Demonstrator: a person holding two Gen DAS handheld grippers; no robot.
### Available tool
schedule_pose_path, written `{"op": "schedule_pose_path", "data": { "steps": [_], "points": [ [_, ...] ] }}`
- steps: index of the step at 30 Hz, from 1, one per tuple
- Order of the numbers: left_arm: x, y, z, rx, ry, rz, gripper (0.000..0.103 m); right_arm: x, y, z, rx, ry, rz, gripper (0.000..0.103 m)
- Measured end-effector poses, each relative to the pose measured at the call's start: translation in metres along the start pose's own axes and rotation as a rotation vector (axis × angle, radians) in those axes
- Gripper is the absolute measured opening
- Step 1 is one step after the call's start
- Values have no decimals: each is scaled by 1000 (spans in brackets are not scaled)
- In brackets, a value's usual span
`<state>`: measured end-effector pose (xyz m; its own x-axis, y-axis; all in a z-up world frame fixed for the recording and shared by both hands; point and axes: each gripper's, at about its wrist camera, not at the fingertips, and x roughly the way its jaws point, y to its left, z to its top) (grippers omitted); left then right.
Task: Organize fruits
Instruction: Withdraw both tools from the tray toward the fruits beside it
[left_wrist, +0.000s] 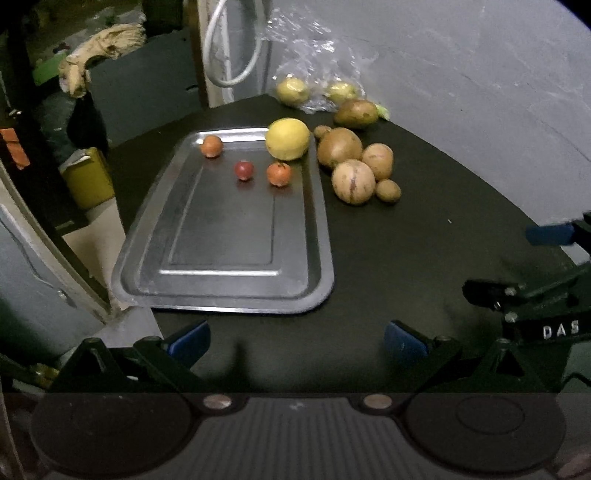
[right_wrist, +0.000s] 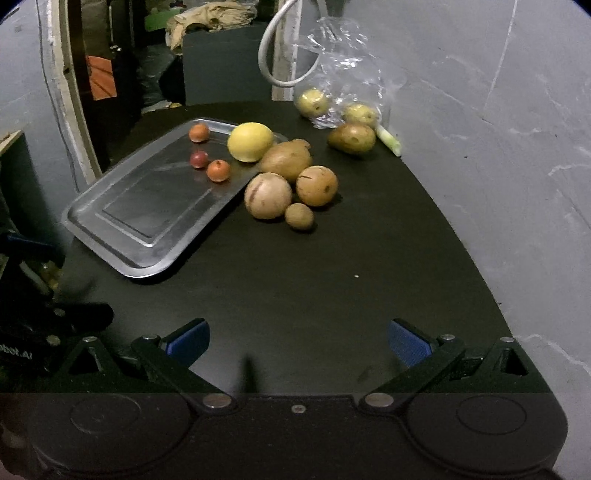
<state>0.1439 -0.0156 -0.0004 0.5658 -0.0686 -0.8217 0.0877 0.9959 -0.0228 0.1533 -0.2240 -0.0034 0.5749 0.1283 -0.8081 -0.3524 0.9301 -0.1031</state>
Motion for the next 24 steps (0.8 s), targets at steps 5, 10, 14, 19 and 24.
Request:
{"op": "schedule_pose_path", "data": {
  "steps": [5,10,14,19,24],
  "points": [
    [6,4,14,-44,-10,41,102,11,-10,4,-3,24,0,102],
    [13,6,28,-58,-6,76,102,25,-16,11,-9,32,14,102],
    [20,6,38,-83,3,88,102,34,-21,17,-12,3,8,102],
    [31,0,51,-102,10,88,102,44,-26,23,-57,-54,10,102],
    [47,-8,62,-116,10,86,102,58,-20,23,-220,-106,8,102]
  ]
}}
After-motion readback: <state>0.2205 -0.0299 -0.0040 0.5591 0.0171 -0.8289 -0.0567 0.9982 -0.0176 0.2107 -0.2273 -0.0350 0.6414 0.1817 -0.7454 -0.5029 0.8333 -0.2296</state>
